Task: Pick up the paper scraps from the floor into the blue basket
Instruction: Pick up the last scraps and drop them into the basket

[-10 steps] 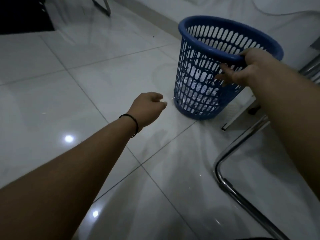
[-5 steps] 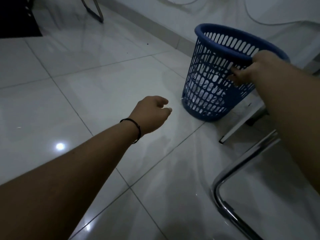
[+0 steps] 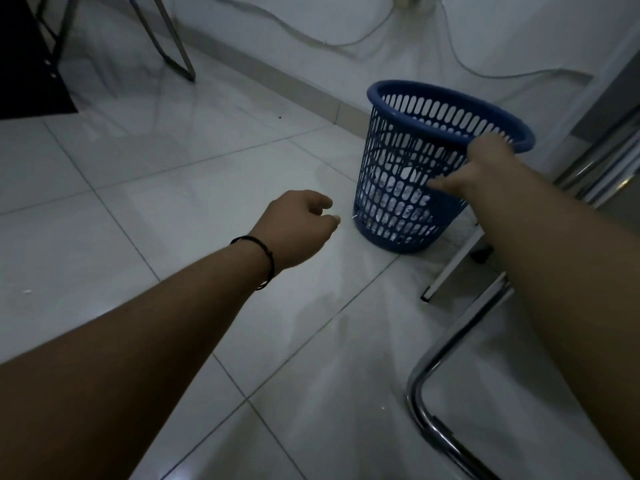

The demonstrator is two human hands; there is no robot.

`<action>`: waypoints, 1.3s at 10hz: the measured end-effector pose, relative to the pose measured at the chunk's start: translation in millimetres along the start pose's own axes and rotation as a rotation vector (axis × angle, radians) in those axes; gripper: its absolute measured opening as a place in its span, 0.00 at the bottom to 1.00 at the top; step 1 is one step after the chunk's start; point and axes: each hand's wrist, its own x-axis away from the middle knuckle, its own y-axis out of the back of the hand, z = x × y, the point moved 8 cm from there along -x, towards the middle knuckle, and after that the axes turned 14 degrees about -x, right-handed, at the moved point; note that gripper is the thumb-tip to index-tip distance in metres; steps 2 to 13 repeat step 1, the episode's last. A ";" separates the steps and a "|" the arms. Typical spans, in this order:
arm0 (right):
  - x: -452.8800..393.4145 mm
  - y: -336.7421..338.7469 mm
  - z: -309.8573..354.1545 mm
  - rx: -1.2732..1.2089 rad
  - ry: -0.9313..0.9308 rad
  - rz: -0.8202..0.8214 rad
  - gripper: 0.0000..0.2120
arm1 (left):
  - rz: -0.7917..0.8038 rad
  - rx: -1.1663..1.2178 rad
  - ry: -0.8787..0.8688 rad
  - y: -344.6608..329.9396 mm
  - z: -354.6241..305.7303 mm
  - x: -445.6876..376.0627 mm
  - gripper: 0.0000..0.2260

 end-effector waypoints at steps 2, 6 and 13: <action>38.4 9.2 3.4 0.101 -0.019 -0.040 0.15 | -0.021 -0.003 -0.017 16.3 -16.7 16.7 0.19; 38.4 9.2 3.4 0.101 -0.019 -0.040 0.15 | -0.021 -0.003 -0.017 16.3 -16.7 16.7 0.19; 38.4 9.2 3.4 0.101 -0.019 -0.040 0.15 | -0.021 -0.003 -0.017 16.3 -16.7 16.7 0.19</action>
